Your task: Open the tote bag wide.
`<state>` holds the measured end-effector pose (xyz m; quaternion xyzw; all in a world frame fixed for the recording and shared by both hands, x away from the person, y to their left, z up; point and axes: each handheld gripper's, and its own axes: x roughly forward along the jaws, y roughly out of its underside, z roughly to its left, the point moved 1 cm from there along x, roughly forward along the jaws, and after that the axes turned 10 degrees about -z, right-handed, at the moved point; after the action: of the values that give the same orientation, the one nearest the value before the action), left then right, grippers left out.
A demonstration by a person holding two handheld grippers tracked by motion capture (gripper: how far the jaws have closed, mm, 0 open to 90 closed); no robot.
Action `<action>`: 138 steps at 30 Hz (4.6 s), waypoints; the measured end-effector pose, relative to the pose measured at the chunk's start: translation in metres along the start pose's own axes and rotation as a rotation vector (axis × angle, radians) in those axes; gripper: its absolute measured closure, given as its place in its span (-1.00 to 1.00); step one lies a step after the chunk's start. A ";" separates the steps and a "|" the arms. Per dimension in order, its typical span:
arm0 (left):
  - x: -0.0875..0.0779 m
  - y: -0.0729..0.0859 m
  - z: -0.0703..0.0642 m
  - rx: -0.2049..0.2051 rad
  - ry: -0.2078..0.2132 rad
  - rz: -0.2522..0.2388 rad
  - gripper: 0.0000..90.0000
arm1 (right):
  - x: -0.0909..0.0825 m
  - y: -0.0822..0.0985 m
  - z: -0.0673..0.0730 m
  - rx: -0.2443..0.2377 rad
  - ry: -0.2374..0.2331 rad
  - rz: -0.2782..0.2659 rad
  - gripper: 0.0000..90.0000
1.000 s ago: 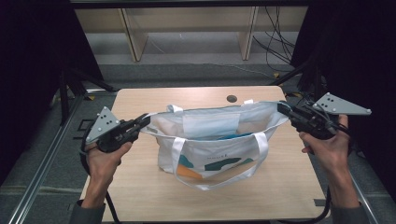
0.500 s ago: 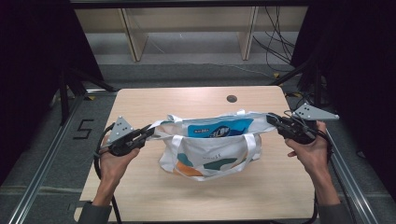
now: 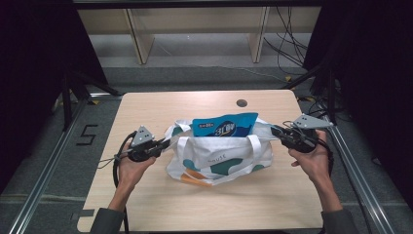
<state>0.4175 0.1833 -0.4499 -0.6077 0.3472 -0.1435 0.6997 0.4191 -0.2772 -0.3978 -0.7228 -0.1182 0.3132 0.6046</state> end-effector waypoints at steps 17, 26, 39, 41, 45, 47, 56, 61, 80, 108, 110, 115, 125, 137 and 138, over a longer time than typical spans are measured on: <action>0.031 0.034 0.000 -0.004 0.039 0.125 0.89 | 0.035 0.048 0.001 -0.011 -0.016 0.169 0.89; 0.037 0.049 0.001 -0.064 0.029 0.172 0.88 | 0.058 0.084 0.004 -0.005 -0.029 0.297 0.89; 0.000 0.020 0.004 -0.180 0.003 0.153 -0.13 | 0.020 0.041 -0.014 0.122 -0.031 0.095 0.45; -0.010 0.009 0.004 -0.233 0.019 0.097 -0.13 | 0.007 0.026 -0.011 0.148 -0.036 0.033 0.41; -0.025 -0.015 -0.008 -0.219 0.074 0.058 -0.13 | -0.016 -0.002 0.004 0.130 -0.115 0.001 0.34; -0.029 -0.025 -0.018 -0.216 0.101 0.050 -0.13 | -0.018 -0.009 0.015 0.107 -0.147 -0.038 0.31; -0.006 -0.041 -0.067 -0.119 0.231 0.039 -0.12 | -0.001 -0.008 0.054 0.063 -0.283 0.068 0.16; 0.005 -0.029 -0.073 -0.023 0.173 0.040 0.31 | 0.015 0.003 0.058 0.019 -0.266 0.140 0.50; 0.045 0.057 -0.093 -0.035 0.252 0.280 0.66 | 0.052 0.086 0.081 -0.096 -0.308 0.422 0.91; 0.045 -0.033 -0.011 -0.052 0.055 0.076 -0.13 | 0.045 0.021 0.007 0.000 -0.147 0.167 0.54; 0.056 -0.032 -0.006 -0.079 0.064 0.046 0.25 | 0.056 0.025 0.001 -0.002 -0.136 0.172 0.86; 0.085 -0.021 0.010 -0.169 0.050 0.022 0.88 | 0.073 0.029 -0.009 -0.020 -0.079 0.152 0.97; 0.117 0.032 0.028 -0.221 0.054 0.187 0.90 | 0.104 0.063 -0.011 -0.068 -0.025 0.259 0.98; 0.103 0.007 0.020 -0.308 0.066 0.136 0.18 | 0.085 0.043 -0.012 0.007 -0.027 0.200 0.57; 0.100 0.003 0.019 -0.303 0.052 0.131 0.13 | 0.079 0.039 -0.009 0.030 -0.040 0.192 0.53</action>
<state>0.5015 0.1355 -0.4832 -0.6784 0.4218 -0.0594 0.5986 0.4780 -0.2506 -0.4582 -0.7153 -0.0557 0.3859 0.5800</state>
